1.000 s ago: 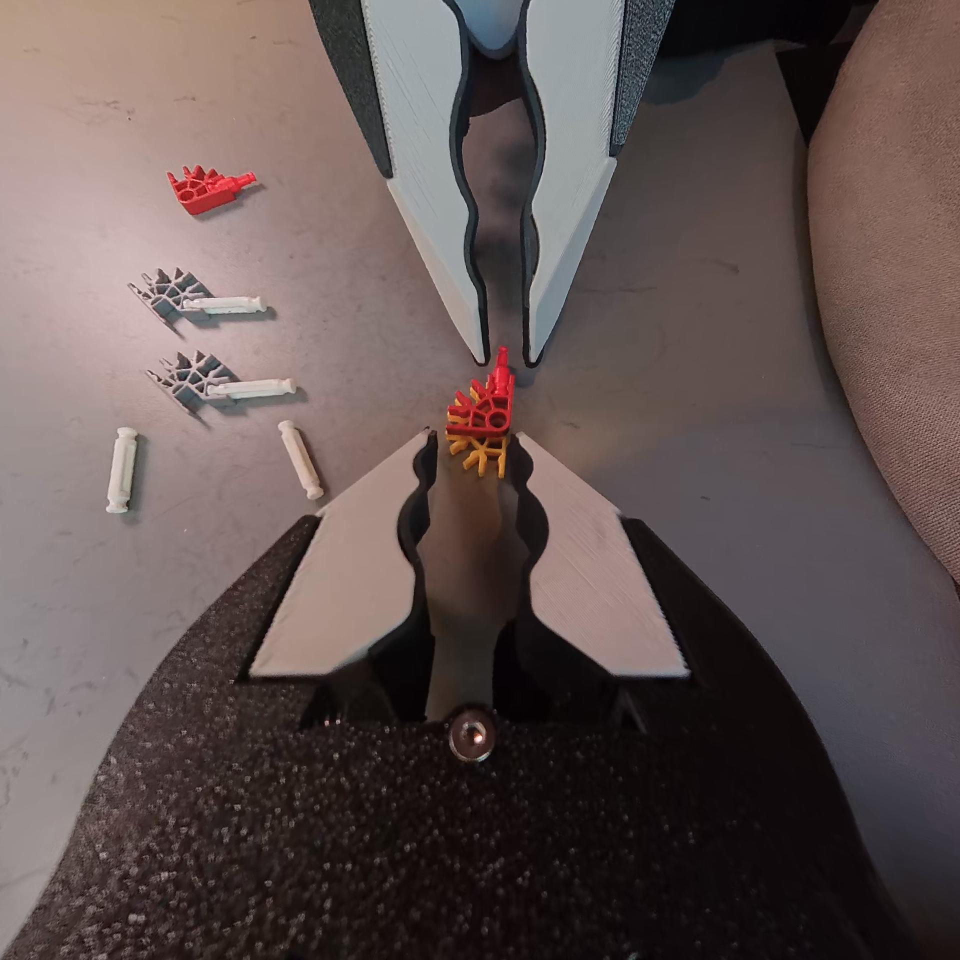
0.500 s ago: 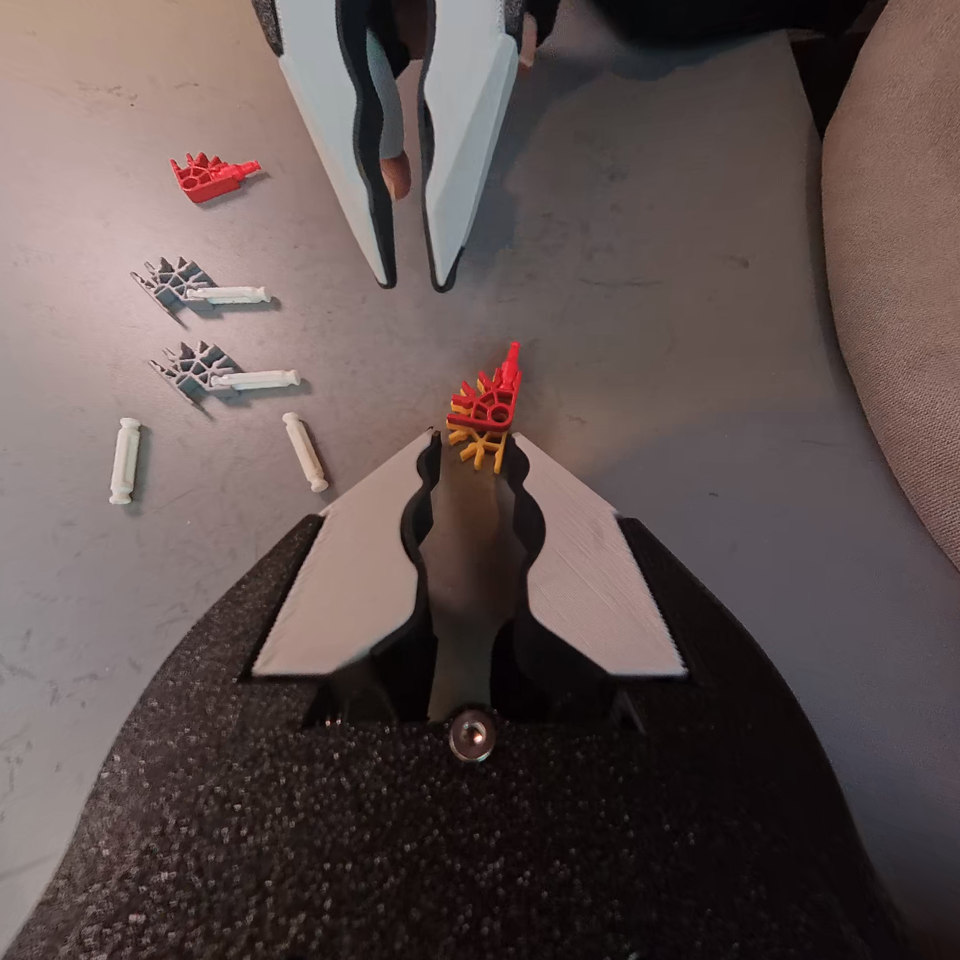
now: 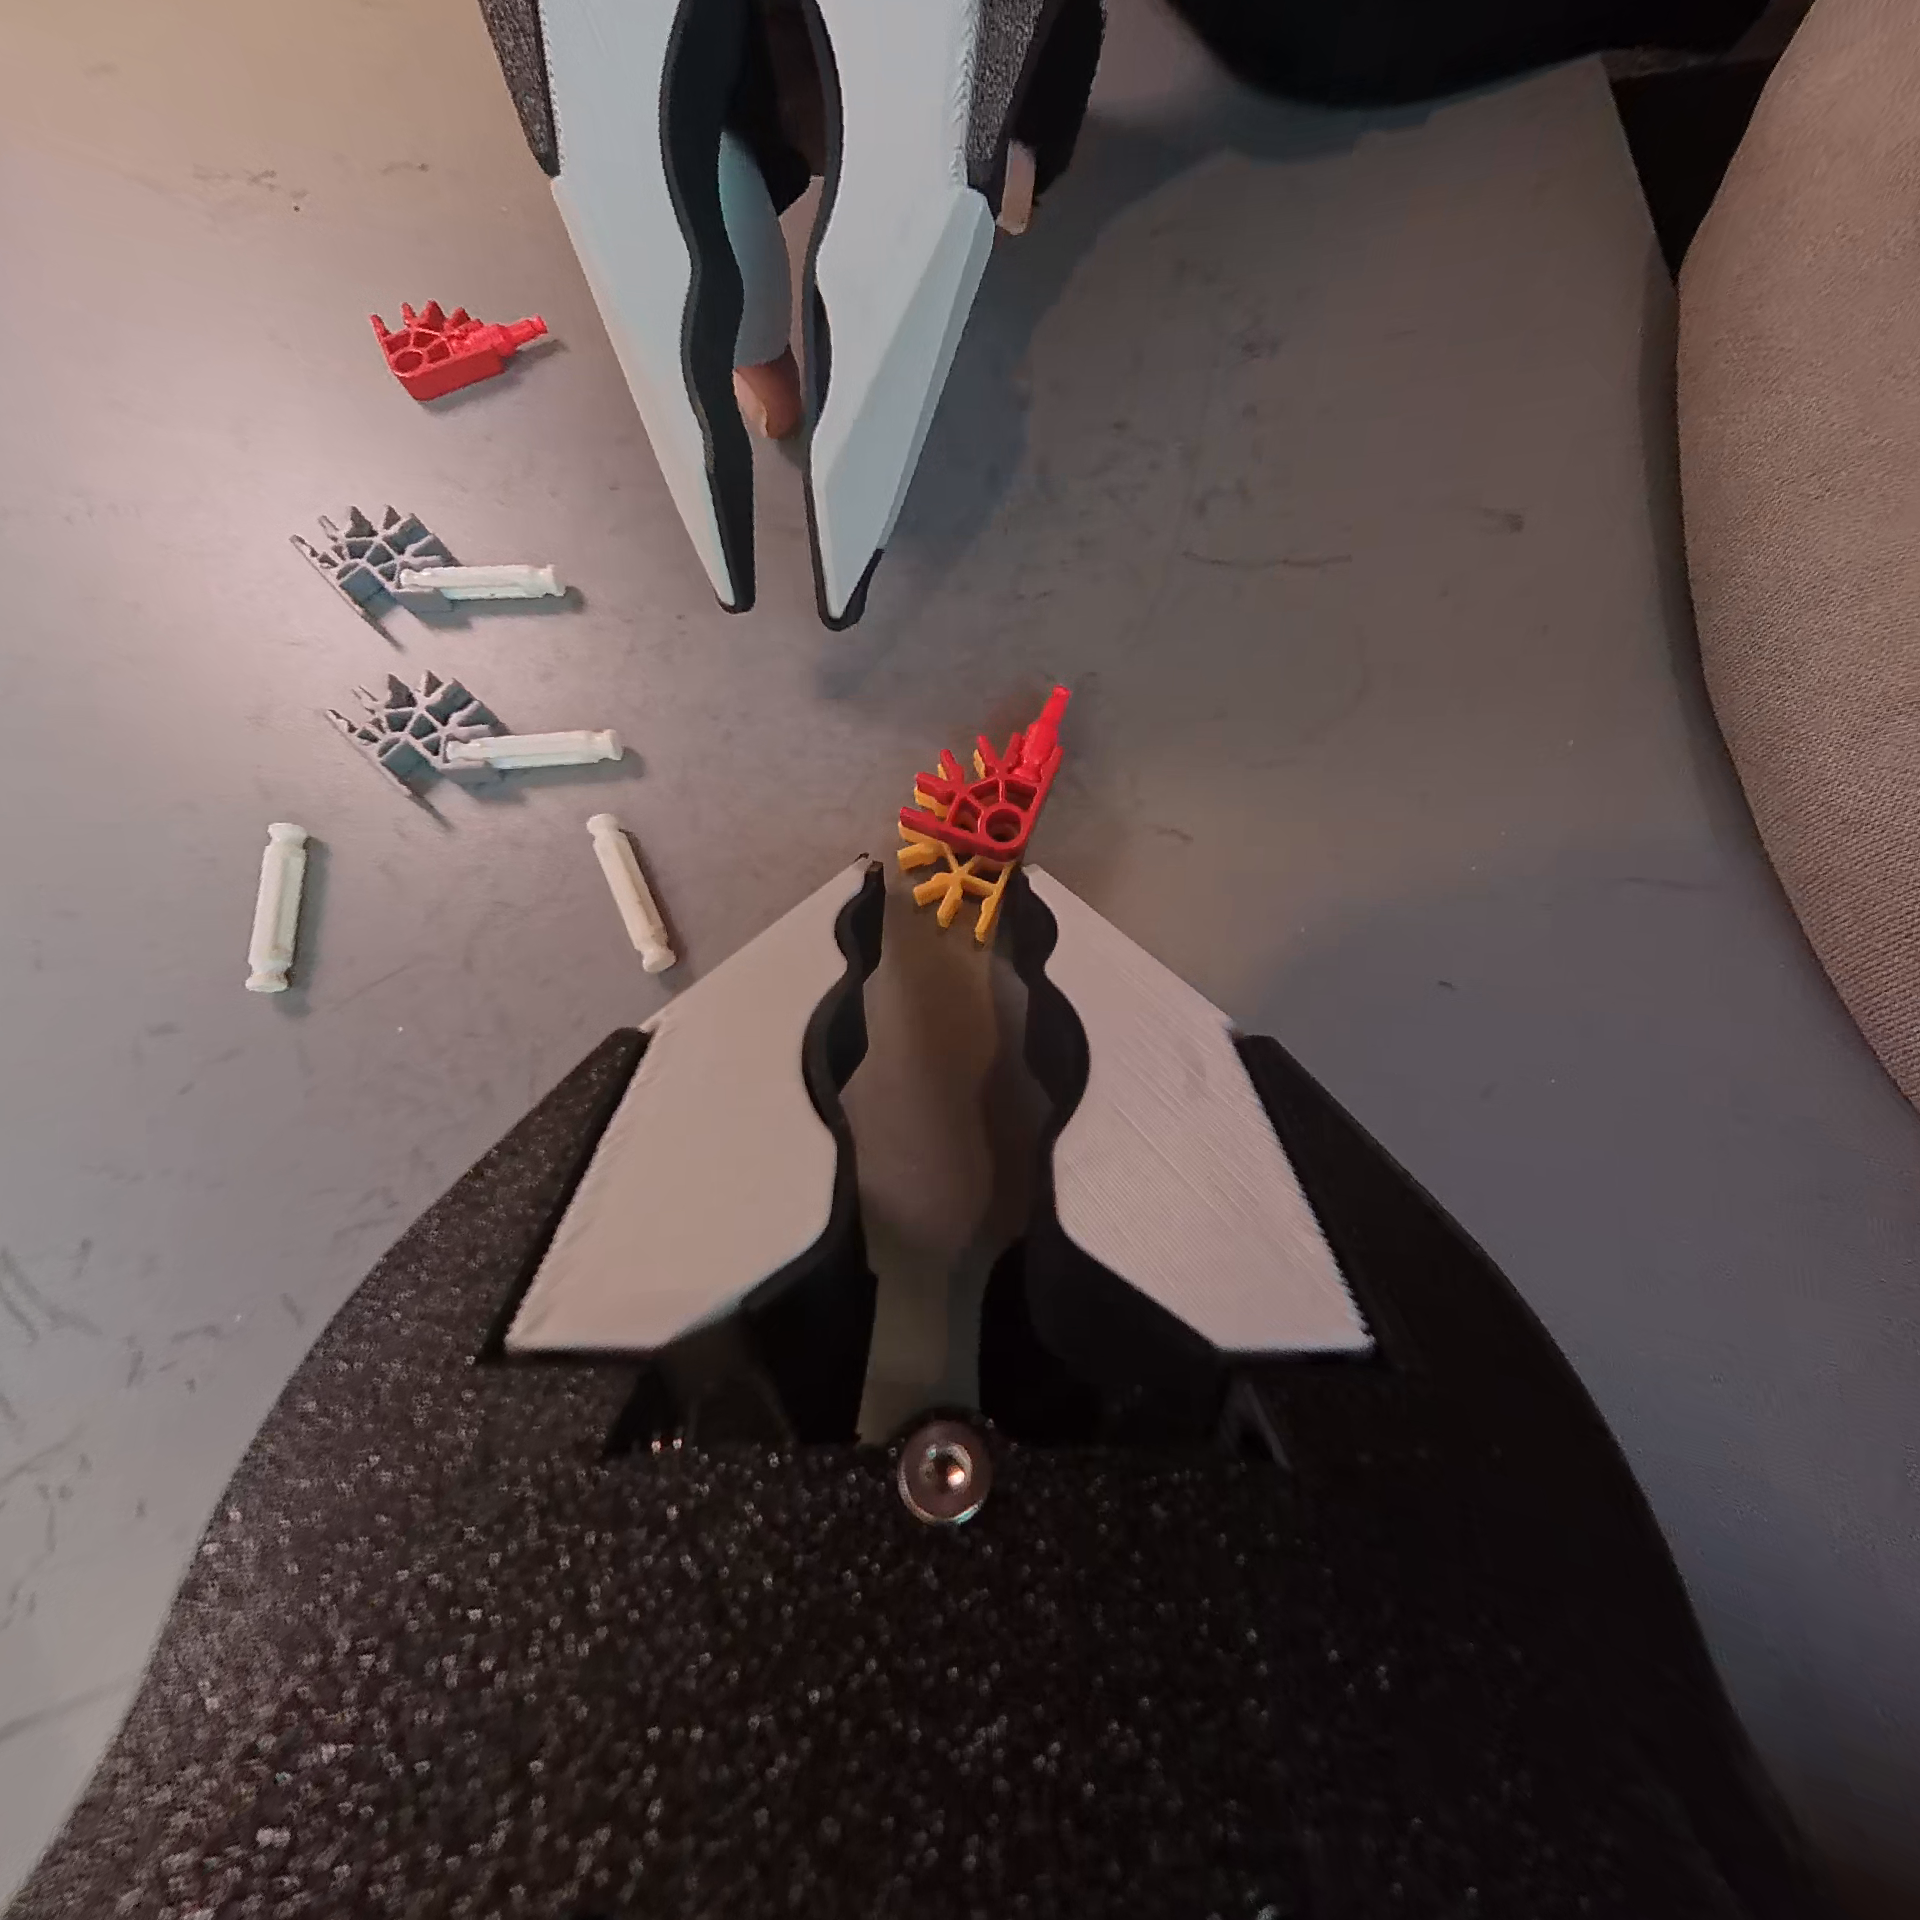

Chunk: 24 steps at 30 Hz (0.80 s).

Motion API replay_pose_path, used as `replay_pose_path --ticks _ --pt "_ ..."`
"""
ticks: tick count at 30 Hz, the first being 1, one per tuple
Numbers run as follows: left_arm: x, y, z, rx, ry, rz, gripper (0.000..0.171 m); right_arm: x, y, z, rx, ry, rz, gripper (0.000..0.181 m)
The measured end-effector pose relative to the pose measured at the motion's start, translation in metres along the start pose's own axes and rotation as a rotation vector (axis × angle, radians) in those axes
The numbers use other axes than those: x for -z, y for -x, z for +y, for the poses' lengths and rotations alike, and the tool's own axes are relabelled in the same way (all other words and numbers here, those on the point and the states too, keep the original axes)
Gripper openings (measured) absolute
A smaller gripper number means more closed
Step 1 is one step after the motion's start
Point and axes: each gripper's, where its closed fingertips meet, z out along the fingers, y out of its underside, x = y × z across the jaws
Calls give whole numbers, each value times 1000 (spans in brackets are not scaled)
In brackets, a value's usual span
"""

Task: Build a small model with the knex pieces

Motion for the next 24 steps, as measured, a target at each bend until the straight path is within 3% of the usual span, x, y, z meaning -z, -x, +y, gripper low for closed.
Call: replay_pose_path --ticks 18,24 --pt "0 1 1 13 -2 2 24 -5 -3 1 80 19 64 14" --pt "0 1 1 15 -3 3 24 -7 -4 -13 103 -18 51 15"
